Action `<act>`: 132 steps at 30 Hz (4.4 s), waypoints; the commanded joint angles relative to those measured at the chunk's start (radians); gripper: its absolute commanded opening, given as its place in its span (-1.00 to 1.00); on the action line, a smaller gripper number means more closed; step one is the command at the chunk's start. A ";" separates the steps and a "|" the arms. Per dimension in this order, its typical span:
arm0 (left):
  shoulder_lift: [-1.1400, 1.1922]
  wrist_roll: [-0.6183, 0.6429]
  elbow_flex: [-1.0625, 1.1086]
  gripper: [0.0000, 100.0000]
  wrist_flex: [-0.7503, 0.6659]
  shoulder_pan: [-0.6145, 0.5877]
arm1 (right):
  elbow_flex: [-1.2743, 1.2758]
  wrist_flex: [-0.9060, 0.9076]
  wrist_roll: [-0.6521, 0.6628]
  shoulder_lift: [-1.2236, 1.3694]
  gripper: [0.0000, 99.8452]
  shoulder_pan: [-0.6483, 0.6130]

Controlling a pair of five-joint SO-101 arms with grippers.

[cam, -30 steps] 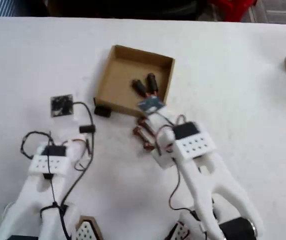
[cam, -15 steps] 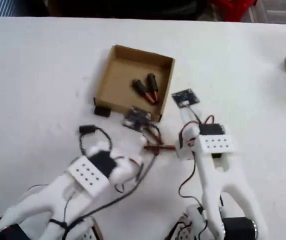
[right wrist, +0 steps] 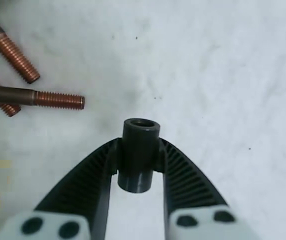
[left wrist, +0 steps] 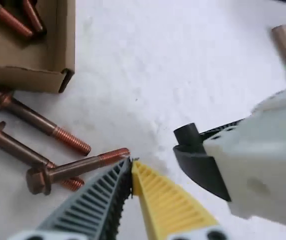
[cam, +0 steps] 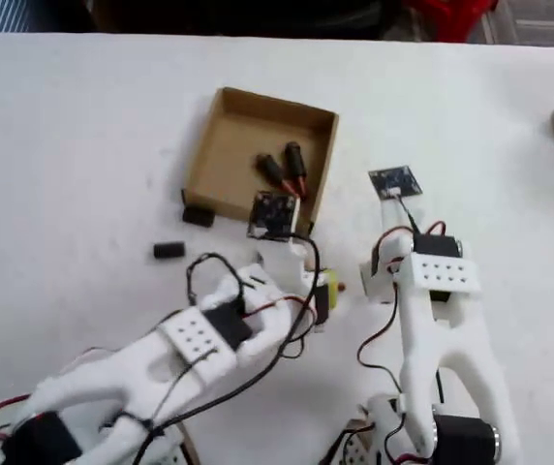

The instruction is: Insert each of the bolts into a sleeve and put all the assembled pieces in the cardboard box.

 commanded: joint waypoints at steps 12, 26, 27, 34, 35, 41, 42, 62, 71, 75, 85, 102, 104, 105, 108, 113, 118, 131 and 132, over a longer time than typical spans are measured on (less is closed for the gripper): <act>0.394 0.012 -0.250 -0.95 -0.048 -0.001 | -0.043 -0.013 0.008 -0.008 -0.97 0.001; 0.542 0.020 -0.391 -0.95 -0.002 -0.031 | -0.041 -0.013 0.008 -0.005 -0.97 -0.001; 0.559 0.017 -0.416 -0.95 0.040 -0.030 | -0.041 -0.013 0.008 -0.004 -0.97 -0.001; 0.519 -0.031 -0.408 -0.95 0.258 0.007 | -0.043 -0.015 0.008 -0.004 -0.97 -0.001; 0.503 -0.069 -0.393 -0.95 0.279 0.016 | -0.043 -0.015 0.009 -0.004 -0.97 -0.002; 0.361 -0.215 -0.265 -0.95 0.385 0.033 | -0.038 -0.015 0.009 -0.004 -0.97 -0.027; 0.329 -0.236 -0.247 -0.95 0.405 0.031 | -0.038 -0.015 0.009 -0.004 -0.97 -0.027; -0.367 -0.428 0.149 -0.94 0.568 0.104 | -0.035 -0.013 0.008 -0.002 -0.97 -0.027; 0.119 -0.345 -0.005 -0.95 0.479 0.030 | -0.035 -0.013 0.006 -0.002 -0.97 -0.024; 0.237 -0.345 -0.107 -0.95 0.517 -0.068 | -0.035 -0.013 0.006 -0.002 -0.97 -0.025; 0.285 -0.210 -0.239 -0.95 0.430 -0.346 | -0.035 -0.013 0.009 -0.002 -0.97 -0.027; -0.137 0.023 -0.114 -0.90 0.502 -0.173 | -0.035 -0.013 0.009 -0.002 -0.97 -0.027; -0.166 0.049 -0.049 -0.72 0.437 -0.156 | -0.035 -0.013 0.009 -0.002 -0.97 -0.027; -0.162 0.049 -0.020 -0.60 0.405 -0.150 | -0.035 -0.013 0.009 -0.002 -0.97 -0.027; -0.117 0.064 0.015 -0.37 0.381 -0.104 | -0.035 -0.013 0.009 -0.002 -0.97 -0.027; -0.019 0.064 -0.046 -0.51 0.428 -0.061 | -0.035 -0.013 0.009 -0.002 -0.97 -0.027; 0.119 0.063 -0.141 -0.50 0.506 -0.059 | -0.035 -0.013 0.011 -0.002 -0.97 -0.027; 0.377 0.112 -0.279 -0.44 0.433 -0.182 | -0.034 -0.013 0.011 -0.002 -0.97 -0.027; 0.383 0.112 -0.278 -0.44 0.428 -0.189 | -0.029 -0.013 0.011 -0.002 -0.97 -0.027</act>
